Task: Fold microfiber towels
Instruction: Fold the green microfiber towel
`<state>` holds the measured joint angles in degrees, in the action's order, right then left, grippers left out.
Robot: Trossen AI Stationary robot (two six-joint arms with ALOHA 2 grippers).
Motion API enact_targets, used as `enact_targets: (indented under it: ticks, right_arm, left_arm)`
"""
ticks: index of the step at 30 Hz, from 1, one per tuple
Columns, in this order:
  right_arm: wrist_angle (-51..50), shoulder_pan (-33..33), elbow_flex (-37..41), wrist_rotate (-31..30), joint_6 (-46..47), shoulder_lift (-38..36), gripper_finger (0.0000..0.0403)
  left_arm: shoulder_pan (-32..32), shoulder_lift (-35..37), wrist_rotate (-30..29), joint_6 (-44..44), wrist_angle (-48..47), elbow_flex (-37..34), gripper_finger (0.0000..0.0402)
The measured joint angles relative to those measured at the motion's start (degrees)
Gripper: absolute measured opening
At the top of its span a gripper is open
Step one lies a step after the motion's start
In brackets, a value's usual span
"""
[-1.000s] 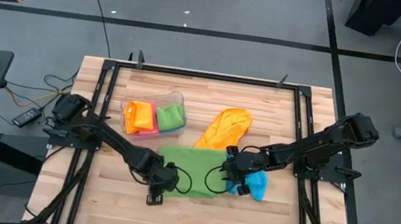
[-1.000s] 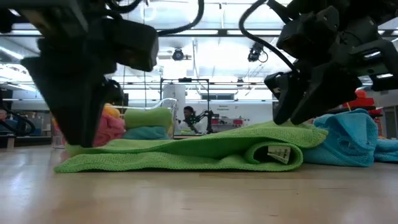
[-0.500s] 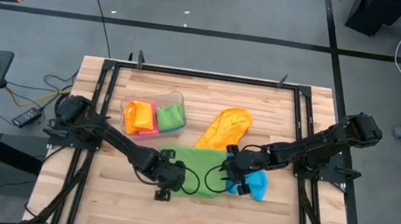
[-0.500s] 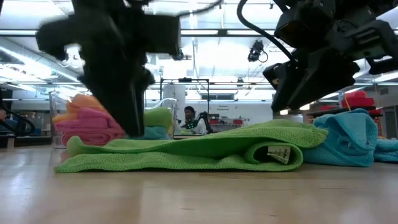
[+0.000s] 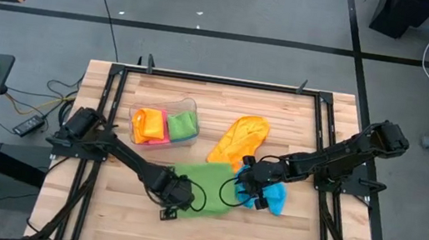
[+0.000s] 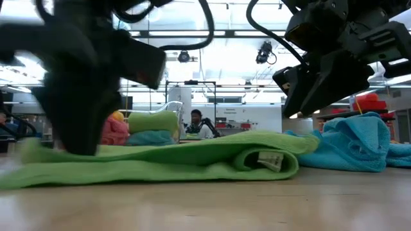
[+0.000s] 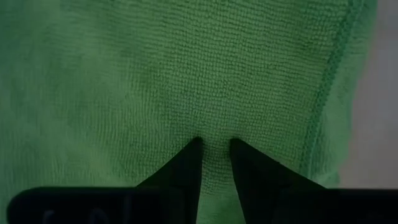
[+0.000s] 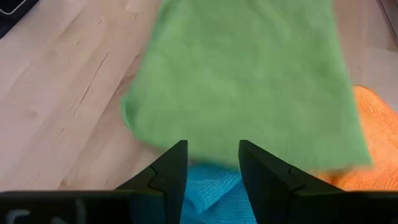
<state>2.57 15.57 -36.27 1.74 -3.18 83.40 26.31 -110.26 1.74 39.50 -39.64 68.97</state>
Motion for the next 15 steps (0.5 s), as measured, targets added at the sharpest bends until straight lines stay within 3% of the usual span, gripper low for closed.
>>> enact_targets:
  ticks: [9,15]
  right_arm:
    - [0.1,0.0,0.0,0.0,-2.0,0.0,0.0152]
    - [2.7,0.7,0.1,0.0,-1.5,0.4,0.0152]
  left_arm:
    - [2.0,2.0,6.2,1.5,-0.5,-0.5,0.0082]
    - [1.7,4.9,1.8,0.7,1.9,-0.4,0.0071]
